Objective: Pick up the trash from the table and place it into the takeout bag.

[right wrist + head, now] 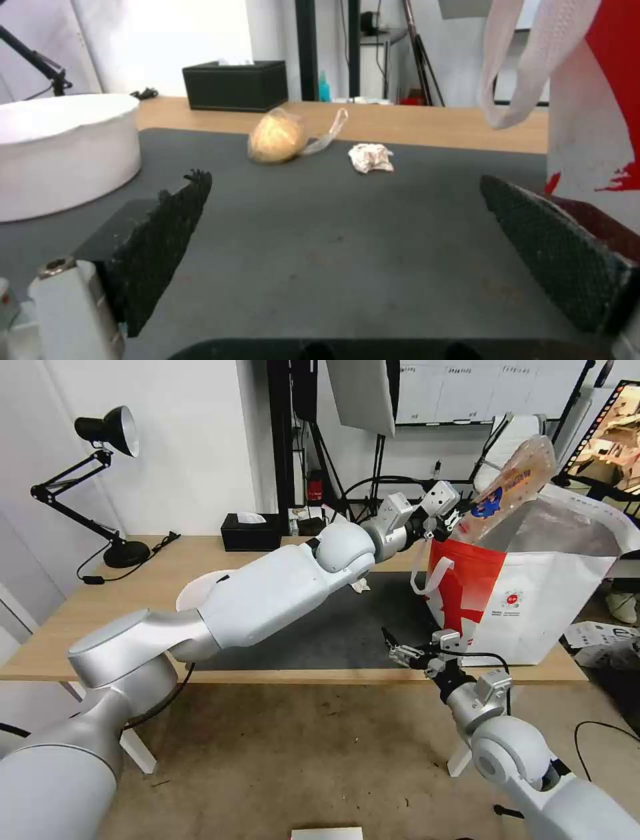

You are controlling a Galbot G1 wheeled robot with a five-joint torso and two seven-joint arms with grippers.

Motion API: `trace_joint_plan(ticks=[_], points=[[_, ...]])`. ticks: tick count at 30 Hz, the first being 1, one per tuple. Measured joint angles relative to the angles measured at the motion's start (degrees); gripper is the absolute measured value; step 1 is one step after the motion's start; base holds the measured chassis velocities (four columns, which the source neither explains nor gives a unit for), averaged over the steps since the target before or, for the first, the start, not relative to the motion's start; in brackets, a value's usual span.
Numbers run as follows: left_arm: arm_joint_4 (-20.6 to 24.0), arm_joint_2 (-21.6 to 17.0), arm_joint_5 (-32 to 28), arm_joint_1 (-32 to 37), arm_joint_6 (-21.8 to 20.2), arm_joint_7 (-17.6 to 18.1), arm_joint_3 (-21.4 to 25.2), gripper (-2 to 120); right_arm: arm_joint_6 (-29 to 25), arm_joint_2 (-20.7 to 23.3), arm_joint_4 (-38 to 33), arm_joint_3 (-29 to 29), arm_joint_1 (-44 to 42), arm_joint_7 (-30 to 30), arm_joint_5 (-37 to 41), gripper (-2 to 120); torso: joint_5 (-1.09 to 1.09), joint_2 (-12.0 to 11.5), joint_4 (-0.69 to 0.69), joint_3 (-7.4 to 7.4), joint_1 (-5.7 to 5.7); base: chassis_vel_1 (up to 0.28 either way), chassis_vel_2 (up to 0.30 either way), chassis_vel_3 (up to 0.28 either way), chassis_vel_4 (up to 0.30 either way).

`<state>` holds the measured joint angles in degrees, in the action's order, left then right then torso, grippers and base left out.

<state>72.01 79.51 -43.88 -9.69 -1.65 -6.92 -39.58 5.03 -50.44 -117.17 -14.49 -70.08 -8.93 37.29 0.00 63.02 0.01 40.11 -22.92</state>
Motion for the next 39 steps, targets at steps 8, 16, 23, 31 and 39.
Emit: trace_joint_plan(ticks=[8,16,23,31,39], points=[[1.1,0.3,-4.6,0.6,-0.9,1.5,0.1,19,0.0,0.3,0.2,0.1,0.1,0.0,0.1,100,0.00,0.0,-0.01,0.00,0.00,0.000,0.000,0.000,0.000],[4.4,-0.8,-10.0,0.9,-2.3,3.9,1.5,44,0.1,0.3,0.1,0.0,-0.5,0.0,0.1,100,0.00,0.0,-0.01,0.00,0.00,0.000,0.000,0.000,0.000],[11.7,-4.7,-12.0,3.2,-2.6,6.4,5.0,76,0.0,0.5,-4.4,-7.4,-5.8,-0.1,0.2,100,-0.02,0.0,-0.07,-0.01,0.00,0.000,0.000,0.000,0.000],[26.8,-19.6,-7.7,17.3,-2.7,9.2,12.5,99,-2.4,1.8,-7.7,-13.1,-9.9,-1.5,-2.8,100,-0.04,0.0,0.03,0.00,0.00,0.000,0.000,0.000,0.000],[39.8,-30.9,-1.5,41.1,-2.7,9.3,29.5,100,-5.1,-0.1,-11.2,-17.7,-17.4,-1.1,-4.8,100,-0.03,0.0,-0.02,-0.01,0.01,0.000,0.000,0.000,0.000]])
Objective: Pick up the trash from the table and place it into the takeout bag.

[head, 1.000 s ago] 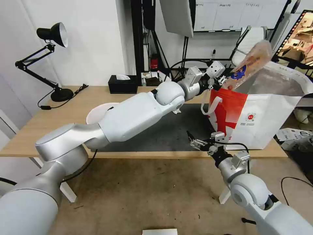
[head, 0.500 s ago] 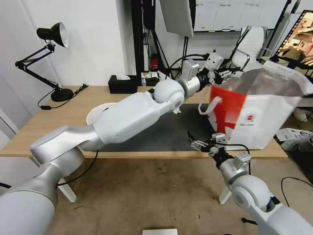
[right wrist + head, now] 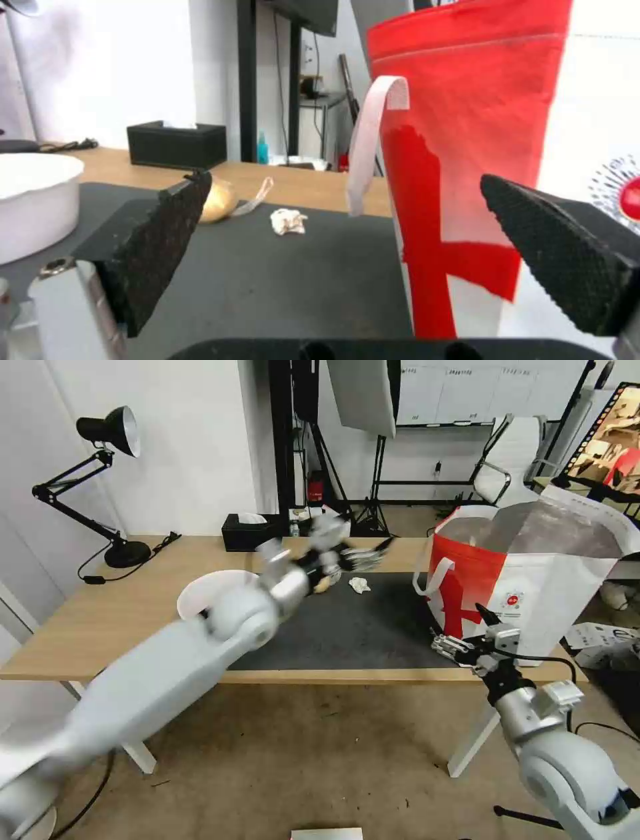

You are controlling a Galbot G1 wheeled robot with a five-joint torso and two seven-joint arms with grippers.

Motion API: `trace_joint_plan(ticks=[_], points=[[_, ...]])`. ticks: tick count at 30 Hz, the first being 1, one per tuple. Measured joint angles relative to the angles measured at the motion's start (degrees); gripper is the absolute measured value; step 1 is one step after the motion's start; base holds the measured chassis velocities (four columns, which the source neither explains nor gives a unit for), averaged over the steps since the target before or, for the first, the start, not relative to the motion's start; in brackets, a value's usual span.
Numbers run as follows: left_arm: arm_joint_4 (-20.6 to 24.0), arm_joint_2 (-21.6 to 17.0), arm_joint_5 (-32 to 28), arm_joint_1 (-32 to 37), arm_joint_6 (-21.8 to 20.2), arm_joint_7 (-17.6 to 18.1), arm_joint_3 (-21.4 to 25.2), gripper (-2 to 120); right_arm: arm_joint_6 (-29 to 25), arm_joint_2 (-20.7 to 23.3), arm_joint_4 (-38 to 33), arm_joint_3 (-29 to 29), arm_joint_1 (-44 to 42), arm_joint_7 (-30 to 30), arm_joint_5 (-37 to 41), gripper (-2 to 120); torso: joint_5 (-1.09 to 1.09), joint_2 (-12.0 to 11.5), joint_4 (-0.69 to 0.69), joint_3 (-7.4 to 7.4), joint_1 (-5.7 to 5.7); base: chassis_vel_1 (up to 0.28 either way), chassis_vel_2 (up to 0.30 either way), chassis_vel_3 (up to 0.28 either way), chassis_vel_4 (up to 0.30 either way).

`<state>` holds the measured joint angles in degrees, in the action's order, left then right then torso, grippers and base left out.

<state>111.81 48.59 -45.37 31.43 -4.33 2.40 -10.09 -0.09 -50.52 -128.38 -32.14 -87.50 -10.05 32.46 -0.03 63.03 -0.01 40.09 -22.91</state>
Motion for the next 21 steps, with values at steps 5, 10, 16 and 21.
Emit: trace_joint_plan(ticks=[5,10,16,21], points=[[7.1,-1.9,7.5,21.3,1.5,-0.5,15.2,100,-1.8,-1.3,-1.7,-1.6,-3.9,1.5,-0.6,100,0.04,0.0,0.13,0.00,0.01,0.000,0.000,0.000,0.000],[10.7,0.8,14.3,33.4,3.4,-1.2,21.2,100,-3.3,-3.6,-3.2,-3.8,-8.7,2.7,-2.1,100,0.02,0.0,-0.01,0.00,0.02,0.000,0.000,0.000,0.000],[12.6,6.2,21.9,46.2,5.5,0.2,29.3,100,-5.4,-7.4,-3.6,-4.0,-12.2,3.9,-4.1,100,0.02,0.0,0.02,0.01,0.00,0.000,0.000,0.000,0.000],[13.7,10.5,26.7,53.3,6.5,3.3,34.3,100,-7.9,-11.0,-2.7,-3.1,-14.3,5.3,-6.0,100,0.03,0.0,0.00,0.00,0.00,0.000,0.000,0.000,0.000]])
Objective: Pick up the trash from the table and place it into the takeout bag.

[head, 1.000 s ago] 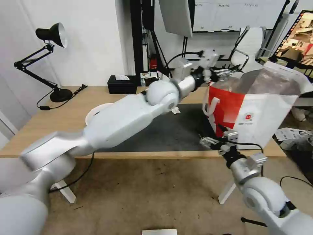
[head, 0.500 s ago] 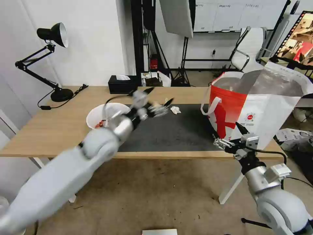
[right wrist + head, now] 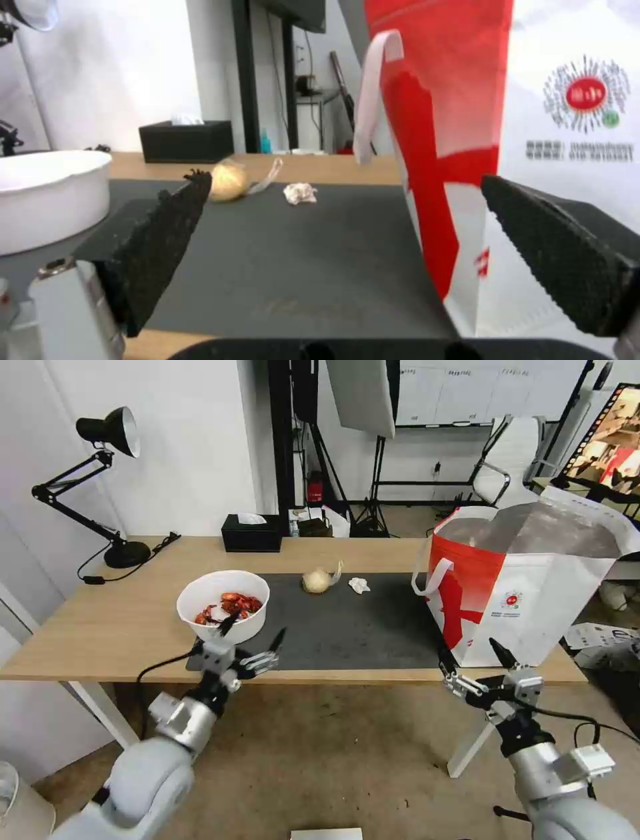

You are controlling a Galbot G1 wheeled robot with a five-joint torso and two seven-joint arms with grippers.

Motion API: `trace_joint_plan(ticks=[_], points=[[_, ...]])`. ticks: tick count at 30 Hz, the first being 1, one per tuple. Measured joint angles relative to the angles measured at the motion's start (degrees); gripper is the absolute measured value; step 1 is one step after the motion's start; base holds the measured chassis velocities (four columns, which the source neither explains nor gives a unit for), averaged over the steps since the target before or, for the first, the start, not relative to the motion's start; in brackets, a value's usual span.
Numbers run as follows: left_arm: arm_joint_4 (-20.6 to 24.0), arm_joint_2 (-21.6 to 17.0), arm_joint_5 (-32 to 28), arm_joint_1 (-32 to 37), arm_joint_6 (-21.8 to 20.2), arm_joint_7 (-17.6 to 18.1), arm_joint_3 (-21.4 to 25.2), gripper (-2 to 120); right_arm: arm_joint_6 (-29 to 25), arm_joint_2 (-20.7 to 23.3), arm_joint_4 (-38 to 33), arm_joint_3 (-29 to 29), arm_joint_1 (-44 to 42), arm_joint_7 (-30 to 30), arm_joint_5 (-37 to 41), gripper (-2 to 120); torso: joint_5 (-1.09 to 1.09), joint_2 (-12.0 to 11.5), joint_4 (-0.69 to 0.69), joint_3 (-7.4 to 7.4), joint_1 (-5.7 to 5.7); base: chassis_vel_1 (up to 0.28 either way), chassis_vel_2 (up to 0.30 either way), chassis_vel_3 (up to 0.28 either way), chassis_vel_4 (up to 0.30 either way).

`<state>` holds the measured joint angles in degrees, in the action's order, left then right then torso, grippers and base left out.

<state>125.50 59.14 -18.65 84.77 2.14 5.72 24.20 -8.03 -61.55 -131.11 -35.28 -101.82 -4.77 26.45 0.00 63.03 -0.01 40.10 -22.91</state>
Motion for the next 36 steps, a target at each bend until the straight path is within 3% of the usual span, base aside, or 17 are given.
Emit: trace_joint_plan(ticks=[5,9,36], points=[[0.2,4.0,2.1,3.9,0.2,1.1,1.5,100,-1.1,-1.6,1.2,0.9,-0.7,0.4,-2.0,100,0.00,0.0,0.01,0.00,0.00,0.000,0.000,0.000,0.000],[-0.2,4.9,3.2,4.2,0.2,1.3,1.5,100,-1.1,-1.7,1.2,1.3,-0.8,0.2,-2.6,100,0.00,0.0,0.01,0.01,-0.01,0.000,0.000,0.000,0.000],[0.9,5.8,-0.1,4.9,-3.3,2.7,0.5,100,-0.3,-0.6,2.1,3.0,-0.1,-0.1,-3.5,100,0.00,0.0,0.01,0.01,-0.01,0.000,0.000,0.000,0.000]])
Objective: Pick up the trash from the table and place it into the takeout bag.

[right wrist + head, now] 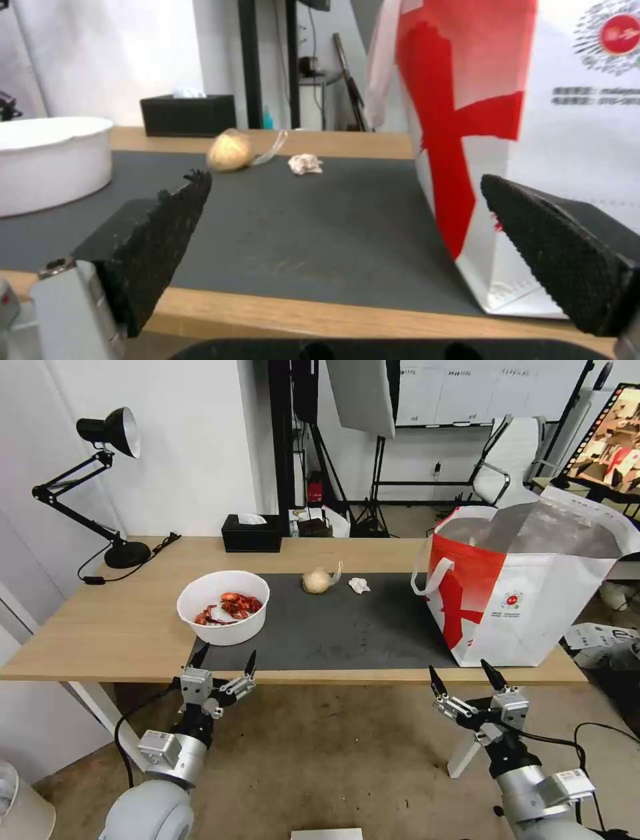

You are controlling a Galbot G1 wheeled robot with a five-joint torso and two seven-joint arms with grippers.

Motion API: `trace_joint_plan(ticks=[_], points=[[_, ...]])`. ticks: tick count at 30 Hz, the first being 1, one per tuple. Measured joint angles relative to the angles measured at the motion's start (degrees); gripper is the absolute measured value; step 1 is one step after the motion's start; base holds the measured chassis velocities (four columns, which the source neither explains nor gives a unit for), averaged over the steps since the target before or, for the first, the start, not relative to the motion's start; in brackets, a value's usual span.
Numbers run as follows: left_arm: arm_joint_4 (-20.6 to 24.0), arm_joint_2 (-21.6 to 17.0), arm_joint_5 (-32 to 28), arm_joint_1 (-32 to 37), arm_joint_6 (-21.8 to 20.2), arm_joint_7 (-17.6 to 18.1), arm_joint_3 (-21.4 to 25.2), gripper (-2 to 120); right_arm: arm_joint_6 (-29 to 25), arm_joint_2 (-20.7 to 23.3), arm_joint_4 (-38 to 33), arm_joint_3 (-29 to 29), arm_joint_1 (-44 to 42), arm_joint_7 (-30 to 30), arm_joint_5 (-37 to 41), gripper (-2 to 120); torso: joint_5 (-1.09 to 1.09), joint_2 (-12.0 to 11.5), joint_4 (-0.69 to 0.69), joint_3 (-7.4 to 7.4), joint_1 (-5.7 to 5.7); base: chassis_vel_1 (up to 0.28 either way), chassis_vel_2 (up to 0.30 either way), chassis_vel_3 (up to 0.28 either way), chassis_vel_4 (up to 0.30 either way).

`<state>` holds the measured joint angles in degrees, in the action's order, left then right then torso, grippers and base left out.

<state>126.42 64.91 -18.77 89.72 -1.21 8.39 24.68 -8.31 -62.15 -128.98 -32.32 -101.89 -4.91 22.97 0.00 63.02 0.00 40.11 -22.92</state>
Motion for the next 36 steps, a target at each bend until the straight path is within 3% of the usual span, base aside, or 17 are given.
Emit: trace_joint_plan(ticks=[8,11,15,17,20,22,23,26,27,29,36], points=[[-0.5,0.3,0.0,-0.4,-0.2,-0.1,-0.3,100,2.4,4.2,1.5,4.3,5.8,0.0,4.1,100,0.00,0.0,-0.01,0.00,0.00,0.000,0.000,0.000,0.000],[-0.6,0.8,0.1,-0.5,-1.0,-0.2,-0.1,100,3.8,7.7,4.3,11.1,14.8,-0.1,8.6,100,0.01,0.0,0.01,0.01,0.00,0.000,0.000,0.000,0.000],[-0.1,1.4,0.5,-0.2,-2.2,-0.6,0.2,100,5.3,9.8,6.3,15.1,20.6,-0.9,10.9,100,0.00,0.0,0.01,0.01,0.00,0.000,0.000,0.000,0.000],[0.4,2.3,0.6,0.2,-3.2,-0.9,1.3,100,7.0,12.5,11.3,22.1,31.0,-3.1,13.7,100,0.00,0.0,0.00,0.01,0.00,0.000,0.000,0.000,0.000],[0.4,2.5,0.6,0.3,-3.3,-1.0,1.9,100,7.7,13.0,14.7,26.9,38.3,-4.9,15.2,100,0.00,0.0,0.00,0.01,-0.01,0.000,0.000,0.000,0.000],[0.1,2.5,0.6,0.4,-3.3,-1.2,2.5,100,8.7,12.1,20.1,34.4,48.5,-7.8,16.8,100,-0.01,0.0,0.01,0.01,-0.01,0.000,0.000,0.000,0.000],[0.1,2.5,0.6,0.4,-3.3,-1.2,2.5,100,8.7,12.1,20.1,34.4,48.5,-7.8,16.8,100,-0.01,0.0,0.01,0.01,-0.01,0.000,0.000,0.000,0.000],[-0.4,2.6,0.6,0.4,-3.2,-1.2,3.0,100,13.1,8.8,27.7,43.3,60.8,-14.7,18.4,100,0.00,0.0,0.00,0.02,-0.01,0.000,0.000,0.000,0.000],[-0.4,2.6,0.6,0.4,-3.2,-1.2,3.0,100,13.1,8.8,27.7,43.3,60.8,-14.7,18.4,100,0.00,0.0,0.00,0.02,-0.01,0.000,0.000,0.000,0.000],[-0.8,2.9,0.6,0.4,-3.0,-1.2,3.4,100,17.9,5.0,33.9,48.1,69.6,-22.5,19.9,100,-0.03,0.0,0.01,0.02,-0.01,0.000,0.000,0.000,0.000],[-1.3,3.7,0.6,0.8,-2.4,-1.2,3.7,100,24.9,-4.2,48.4,52.3,81.5,-32.2,23.6,100,-0.01,0.0,0.01,0.01,-0.01,0.000,0.000,0.000,0.000]])
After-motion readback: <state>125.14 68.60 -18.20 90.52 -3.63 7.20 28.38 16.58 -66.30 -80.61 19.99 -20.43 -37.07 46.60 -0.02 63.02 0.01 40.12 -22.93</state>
